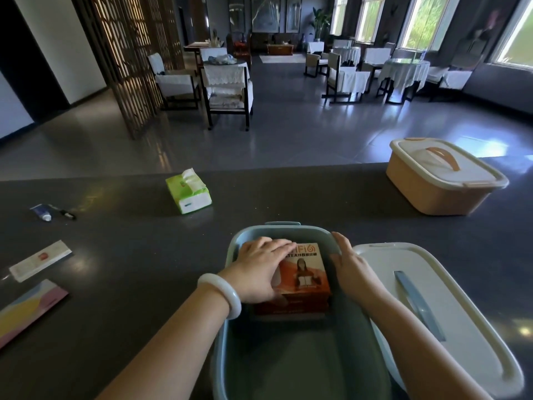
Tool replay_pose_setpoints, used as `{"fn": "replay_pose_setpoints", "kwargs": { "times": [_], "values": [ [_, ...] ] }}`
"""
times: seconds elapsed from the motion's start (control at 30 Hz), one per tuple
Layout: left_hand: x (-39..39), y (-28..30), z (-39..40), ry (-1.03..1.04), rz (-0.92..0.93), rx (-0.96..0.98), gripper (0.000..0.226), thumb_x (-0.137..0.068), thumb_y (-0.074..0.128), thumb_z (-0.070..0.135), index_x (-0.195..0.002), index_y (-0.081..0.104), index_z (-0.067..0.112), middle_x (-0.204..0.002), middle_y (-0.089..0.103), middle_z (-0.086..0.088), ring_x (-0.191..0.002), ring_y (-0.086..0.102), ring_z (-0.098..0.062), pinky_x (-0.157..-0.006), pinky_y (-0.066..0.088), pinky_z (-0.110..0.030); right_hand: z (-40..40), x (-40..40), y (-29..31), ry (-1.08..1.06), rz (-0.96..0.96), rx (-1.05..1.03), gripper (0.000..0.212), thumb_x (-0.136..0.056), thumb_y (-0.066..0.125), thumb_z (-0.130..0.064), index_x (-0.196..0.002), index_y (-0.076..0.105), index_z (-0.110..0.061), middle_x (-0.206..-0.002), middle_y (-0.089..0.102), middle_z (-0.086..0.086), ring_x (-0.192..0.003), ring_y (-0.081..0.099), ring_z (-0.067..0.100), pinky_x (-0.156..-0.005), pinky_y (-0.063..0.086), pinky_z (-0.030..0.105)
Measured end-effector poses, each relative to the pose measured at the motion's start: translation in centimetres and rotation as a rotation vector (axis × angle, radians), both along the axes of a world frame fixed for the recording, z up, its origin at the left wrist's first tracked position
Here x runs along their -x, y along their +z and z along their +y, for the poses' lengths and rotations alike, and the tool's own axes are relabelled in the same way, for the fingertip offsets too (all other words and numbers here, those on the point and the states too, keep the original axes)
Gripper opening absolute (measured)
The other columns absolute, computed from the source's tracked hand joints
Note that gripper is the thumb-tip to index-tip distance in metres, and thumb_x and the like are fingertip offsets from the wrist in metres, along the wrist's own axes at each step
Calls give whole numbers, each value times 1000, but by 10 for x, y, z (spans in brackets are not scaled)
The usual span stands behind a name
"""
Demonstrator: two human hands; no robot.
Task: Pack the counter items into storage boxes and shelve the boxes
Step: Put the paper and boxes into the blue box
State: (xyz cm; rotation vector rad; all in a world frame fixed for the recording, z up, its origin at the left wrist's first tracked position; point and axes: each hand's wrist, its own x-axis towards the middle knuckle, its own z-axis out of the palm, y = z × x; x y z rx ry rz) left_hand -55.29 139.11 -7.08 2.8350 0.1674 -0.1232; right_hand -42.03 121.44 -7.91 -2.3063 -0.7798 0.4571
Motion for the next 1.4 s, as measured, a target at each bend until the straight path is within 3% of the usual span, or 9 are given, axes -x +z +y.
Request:
{"fn": "replay_pose_setpoints", "kwargs": {
  "times": [0.13, 0.3, 0.43, 0.57, 0.7, 0.87, 1.0, 1.4],
  "values": [
    [-13, -2, -3, 53, 76, -59, 83, -88, 56, 18, -153, 7, 35, -159, 9, 16, -144, 7, -15, -118, 10, -48, 1, 2, -1, -18, -30, -15, 45, -103, 36, -22, -146, 22, -28, -99, 55, 1, -75, 51, 10, -70, 41, 29],
    [-17, -6, -4, 87, 158, -15, 90, -86, 66, 26, -152, 6, 38, -158, 10, 16, -143, 8, -18, -116, 13, -52, 3, 2, -2, -12, 20, -29, 43, -102, 34, -25, -142, 23, -34, -85, 49, -13, -74, 52, 1, -70, 41, 29],
    [-15, -7, -3, 92, 174, 57, 94, -83, 71, 33, -152, 8, 39, -158, 5, 17, -145, 5, -19, -117, 14, -53, 3, 2, -3, -17, 33, -45, 43, -102, 34, -23, -143, 24, -33, -87, 51, -10, -74, 52, 0, -66, 40, 27],
    [-11, -5, -6, 146, 121, 44, 78, -84, 66, 18, -146, 23, 38, -150, 0, 17, -143, 7, -24, -116, 24, -49, 3, 2, -3, -16, 36, -36, 44, -102, 34, -22, -144, 22, -32, -84, 49, -11, -73, 51, -1, -62, 39, 25],
    [-4, -2, -13, 222, 143, 61, 92, -81, 64, 5, -150, 12, 37, -150, -9, 20, -144, 3, -26, -113, 31, -49, 3, 0, -5, -23, 39, -32, 43, -103, 34, -25, -143, 22, -33, -83, 47, -13, -72, 51, -1, -56, 36, 19],
    [0, 0, -22, 318, 170, 152, 99, -84, 59, -4, -153, -1, 35, -154, -17, 14, -146, -6, -23, -118, 22, -49, 4, 0, -6, -23, 18, -8, 44, -103, 35, -27, -144, 21, -34, -84, 47, -12, -70, 49, -2, -54, 35, 16],
    [3, 1, -22, 315, 160, 152, 96, -87, 59, -2, -154, 0, 32, -156, -17, 11, -147, -5, -22, -119, 19, -48, 3, 1, -5, -19, 11, -4, 45, -102, 35, -25, -144, 21, -32, -96, 50, -5, -71, 48, 0, -67, 39, 26],
    [2, -5, -20, 328, 136, 71, 90, -87, 59, 5, -153, 4, 31, -154, -16, 12, -145, 0, -26, -119, 18, -50, 2, 2, -5, -27, 30, -24, 45, -102, 35, -25, -145, 22, -33, -82, 45, -16, -71, 47, -4, -57, 35, 17]
  ]
}}
